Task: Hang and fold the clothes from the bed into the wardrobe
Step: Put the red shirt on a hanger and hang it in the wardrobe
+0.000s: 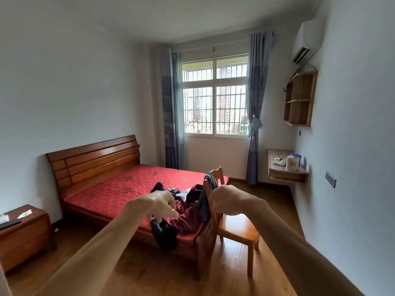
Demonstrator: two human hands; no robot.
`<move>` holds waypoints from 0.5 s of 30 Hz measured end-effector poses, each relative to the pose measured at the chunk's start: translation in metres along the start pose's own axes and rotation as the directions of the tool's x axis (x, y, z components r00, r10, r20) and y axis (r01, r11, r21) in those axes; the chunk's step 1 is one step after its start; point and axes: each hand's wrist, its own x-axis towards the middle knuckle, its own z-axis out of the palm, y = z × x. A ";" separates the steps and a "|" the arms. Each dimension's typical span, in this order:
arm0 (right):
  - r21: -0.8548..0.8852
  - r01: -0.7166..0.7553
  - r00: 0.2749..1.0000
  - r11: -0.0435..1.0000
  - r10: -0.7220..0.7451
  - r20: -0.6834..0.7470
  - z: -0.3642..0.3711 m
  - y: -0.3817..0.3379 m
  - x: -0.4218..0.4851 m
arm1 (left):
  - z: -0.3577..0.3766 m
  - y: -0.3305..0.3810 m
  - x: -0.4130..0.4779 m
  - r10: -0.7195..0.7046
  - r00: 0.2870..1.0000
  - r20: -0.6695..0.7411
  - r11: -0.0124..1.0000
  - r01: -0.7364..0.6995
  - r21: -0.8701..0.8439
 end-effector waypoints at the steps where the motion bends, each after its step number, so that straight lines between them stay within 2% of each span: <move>1: -0.053 0.013 0.999 0.999 -0.012 0.031 0.000 -0.002 0.004 | 0.000 -0.001 0.003 0.002 1.000 0.006 1.000 -0.002 0.010; 3: -0.122 0.028 0.998 0.992 -0.021 0.059 -0.002 -0.009 0.011 | -0.002 -0.006 0.011 -0.018 1.000 0.005 1.000 0.018 0.015; 8: -0.084 0.038 0.997 0.996 -0.032 0.071 0.010 -0.008 0.053 | -0.011 -0.021 0.031 -0.042 0.999 -0.013 0.999 0.042 -0.030; 15: -0.128 0.076 0.992 0.989 -0.062 0.110 0.028 -0.016 0.136 | -0.027 -0.069 0.093 -0.061 0.998 -0.001 0.994 0.060 -0.092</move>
